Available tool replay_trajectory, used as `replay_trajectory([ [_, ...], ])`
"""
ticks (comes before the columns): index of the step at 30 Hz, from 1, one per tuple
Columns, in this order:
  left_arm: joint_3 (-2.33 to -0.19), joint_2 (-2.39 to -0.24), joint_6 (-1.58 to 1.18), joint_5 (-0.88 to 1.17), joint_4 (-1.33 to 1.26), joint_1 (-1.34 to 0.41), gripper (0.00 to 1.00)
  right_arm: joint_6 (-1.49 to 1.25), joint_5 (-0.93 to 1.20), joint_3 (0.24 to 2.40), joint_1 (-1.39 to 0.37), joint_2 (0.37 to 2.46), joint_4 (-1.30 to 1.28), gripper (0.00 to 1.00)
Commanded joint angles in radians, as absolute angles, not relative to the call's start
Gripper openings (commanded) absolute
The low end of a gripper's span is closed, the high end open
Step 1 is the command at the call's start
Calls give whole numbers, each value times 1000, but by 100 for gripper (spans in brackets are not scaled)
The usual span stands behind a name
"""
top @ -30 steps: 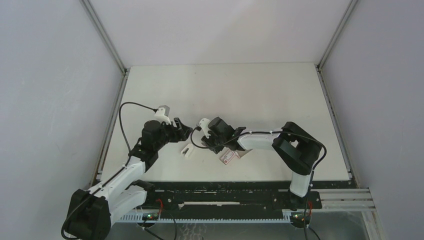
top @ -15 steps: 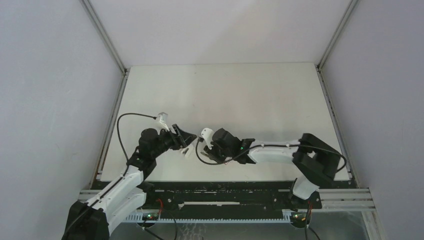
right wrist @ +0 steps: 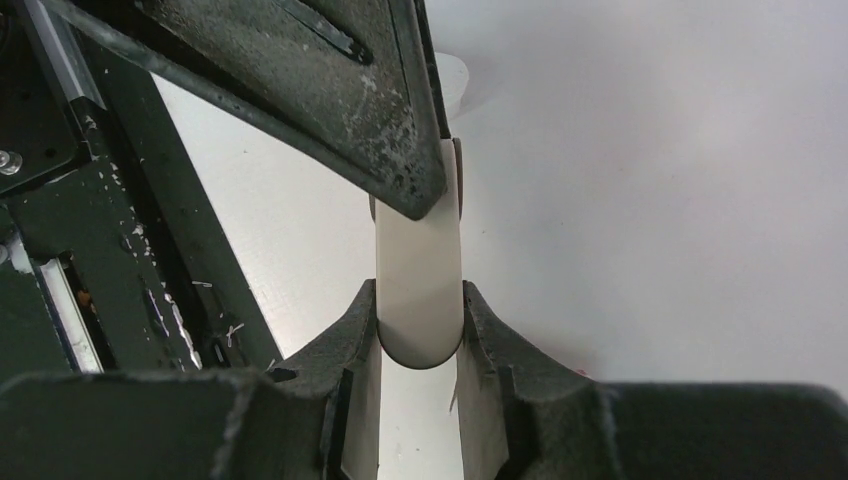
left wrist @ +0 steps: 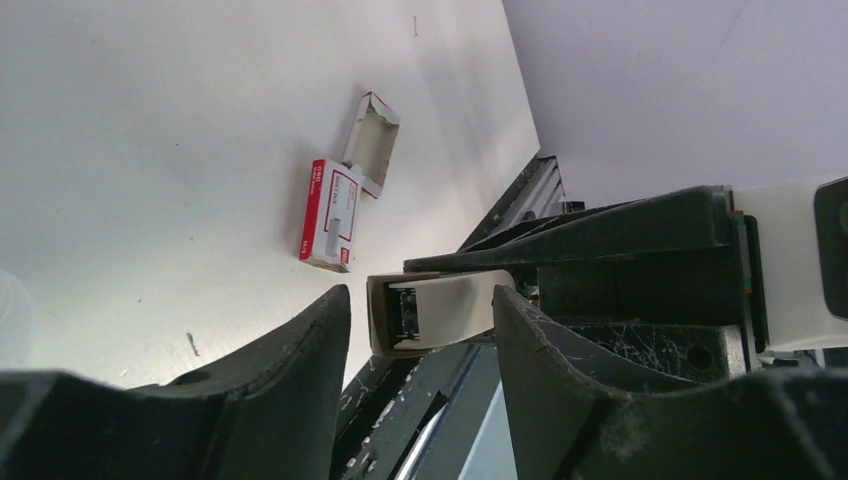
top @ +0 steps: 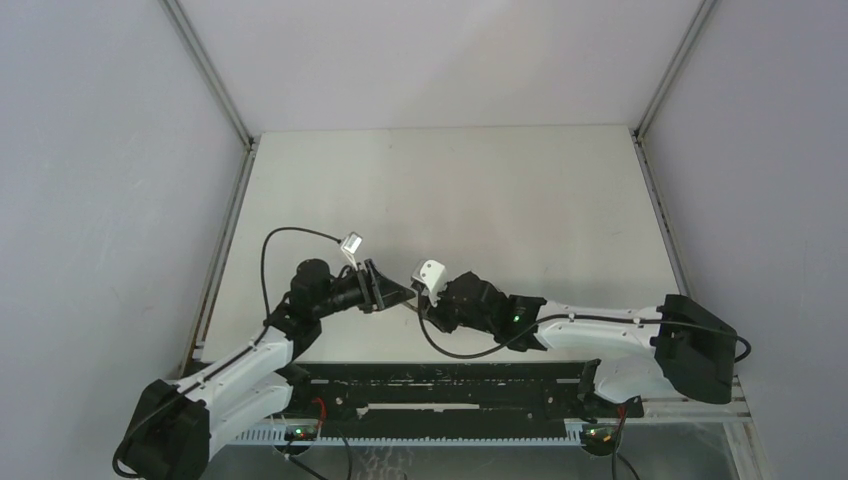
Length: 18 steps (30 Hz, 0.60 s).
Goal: Load the staples into the stapler
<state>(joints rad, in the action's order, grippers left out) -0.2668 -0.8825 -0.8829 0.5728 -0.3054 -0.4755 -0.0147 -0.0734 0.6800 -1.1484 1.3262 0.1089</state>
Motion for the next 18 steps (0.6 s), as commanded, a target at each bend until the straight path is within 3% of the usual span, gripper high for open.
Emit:
replay_trajectory([
  [1,-284,-854,-930,602,-362,-479,57,-37,-122,665,-1161,1257,178,6],
  [18,-273,-861,-1025,637,-450,-559,54,-32,-170,618,-1216,1178,225,6],
])
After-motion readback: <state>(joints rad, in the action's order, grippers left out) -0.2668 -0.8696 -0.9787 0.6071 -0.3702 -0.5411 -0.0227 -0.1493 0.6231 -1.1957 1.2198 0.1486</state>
